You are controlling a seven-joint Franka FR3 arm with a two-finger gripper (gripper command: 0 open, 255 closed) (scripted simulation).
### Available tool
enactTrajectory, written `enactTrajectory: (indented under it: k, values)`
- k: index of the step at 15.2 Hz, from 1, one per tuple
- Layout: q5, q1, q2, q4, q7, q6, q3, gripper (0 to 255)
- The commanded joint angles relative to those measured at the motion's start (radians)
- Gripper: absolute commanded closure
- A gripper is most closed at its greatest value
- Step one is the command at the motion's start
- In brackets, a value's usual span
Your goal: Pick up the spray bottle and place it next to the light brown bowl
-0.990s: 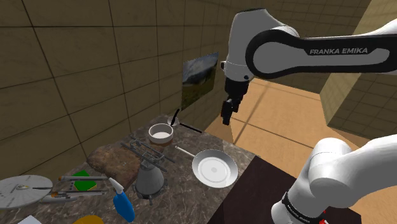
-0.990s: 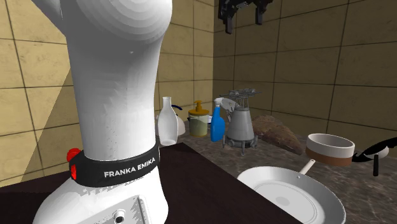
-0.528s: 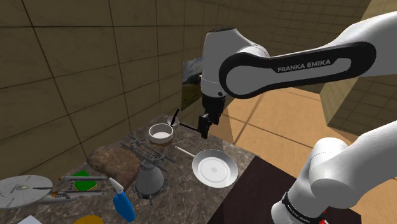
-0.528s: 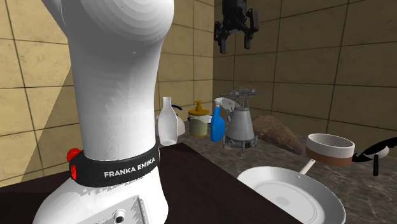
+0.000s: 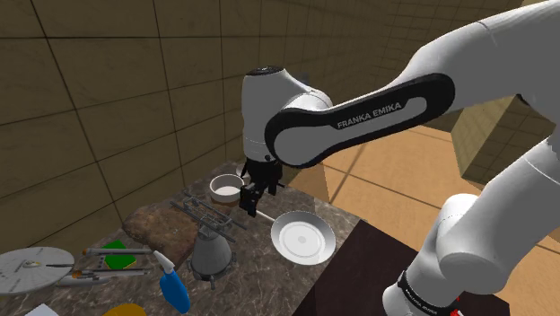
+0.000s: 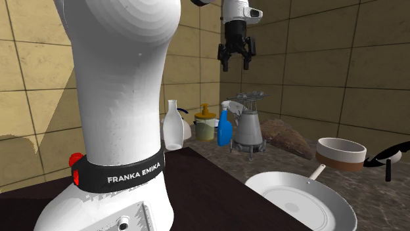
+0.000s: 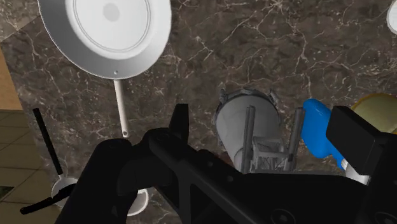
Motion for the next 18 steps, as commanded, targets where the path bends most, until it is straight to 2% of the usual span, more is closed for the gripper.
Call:
enactTrajectory:
  k: [1, 9, 18]
  values:
    - [-0.02, 0.003, 0.076, 0.04, 0.044, 0.035, 0.025, 0]
    - [-0.155, 0.053, 0.388, 0.248, 0.226, 0.116, 0.08, 0]
    - [-0.299, 0.19, 0.745, 0.59, 0.372, 0.107, 0.052, 0]
